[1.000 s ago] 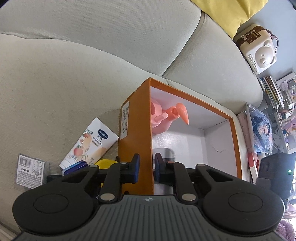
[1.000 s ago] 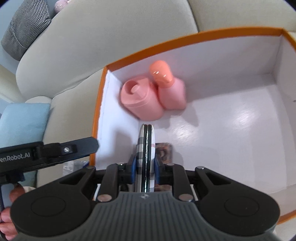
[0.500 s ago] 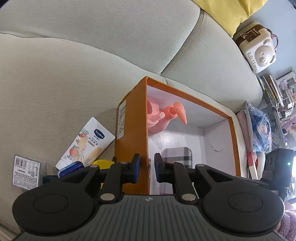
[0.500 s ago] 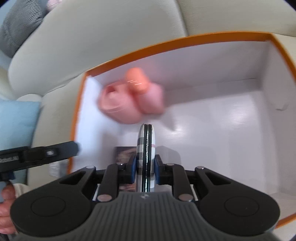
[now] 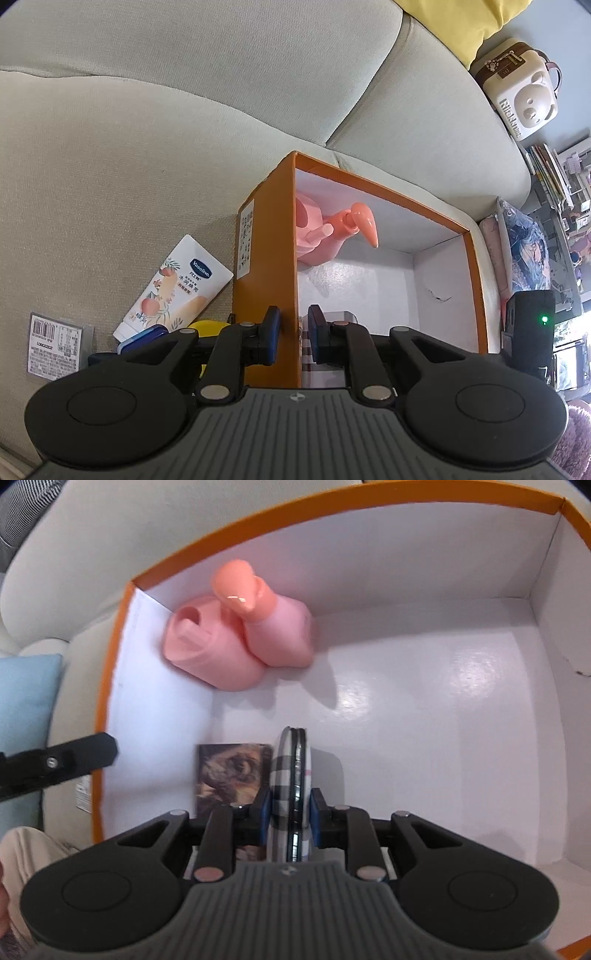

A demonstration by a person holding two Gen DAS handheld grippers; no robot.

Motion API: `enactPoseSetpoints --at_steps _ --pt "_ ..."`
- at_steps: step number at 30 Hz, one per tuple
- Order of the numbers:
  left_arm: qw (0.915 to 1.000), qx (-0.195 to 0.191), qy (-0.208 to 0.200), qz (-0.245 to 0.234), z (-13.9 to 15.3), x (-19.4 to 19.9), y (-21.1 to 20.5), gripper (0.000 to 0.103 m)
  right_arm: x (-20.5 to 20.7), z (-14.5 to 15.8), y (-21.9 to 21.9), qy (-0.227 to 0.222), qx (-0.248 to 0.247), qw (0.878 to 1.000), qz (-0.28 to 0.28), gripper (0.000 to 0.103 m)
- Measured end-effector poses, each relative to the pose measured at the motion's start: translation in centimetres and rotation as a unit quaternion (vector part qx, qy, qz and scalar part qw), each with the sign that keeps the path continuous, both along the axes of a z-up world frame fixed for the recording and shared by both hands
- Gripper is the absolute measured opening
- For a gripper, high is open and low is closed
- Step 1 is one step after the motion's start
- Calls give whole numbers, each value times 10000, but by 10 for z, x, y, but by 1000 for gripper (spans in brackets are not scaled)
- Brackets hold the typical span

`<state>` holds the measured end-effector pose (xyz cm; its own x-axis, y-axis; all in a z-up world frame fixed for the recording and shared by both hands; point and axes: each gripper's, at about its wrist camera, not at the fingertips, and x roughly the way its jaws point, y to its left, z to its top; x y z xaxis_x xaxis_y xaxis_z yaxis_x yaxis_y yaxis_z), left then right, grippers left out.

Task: Organize rigid objects
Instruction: 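Lower the plaid tin into the box and open the right gripper while the left gripper withdraws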

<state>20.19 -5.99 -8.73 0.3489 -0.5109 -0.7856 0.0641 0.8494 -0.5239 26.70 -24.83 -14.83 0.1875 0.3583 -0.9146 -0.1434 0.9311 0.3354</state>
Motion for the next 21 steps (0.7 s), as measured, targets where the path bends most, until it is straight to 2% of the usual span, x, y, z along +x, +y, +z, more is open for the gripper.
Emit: enactPoseSetpoints --at_steps 3,6,18,21 --pt "10000 -8 14 -15 0 1 1 18 3 1 1 -6 -400 9991 116 34" --pt "10000 -7 5 -39 0 1 1 18 8 -2 1 -1 -747 9969 245 34" --pt "10000 -66 26 -49 0 1 2 18 7 -2 13 115 -813 9961 318 33" --pt "9999 -111 37 -32 -1 2 4 18 7 8 17 -240 -920 9950 321 34"
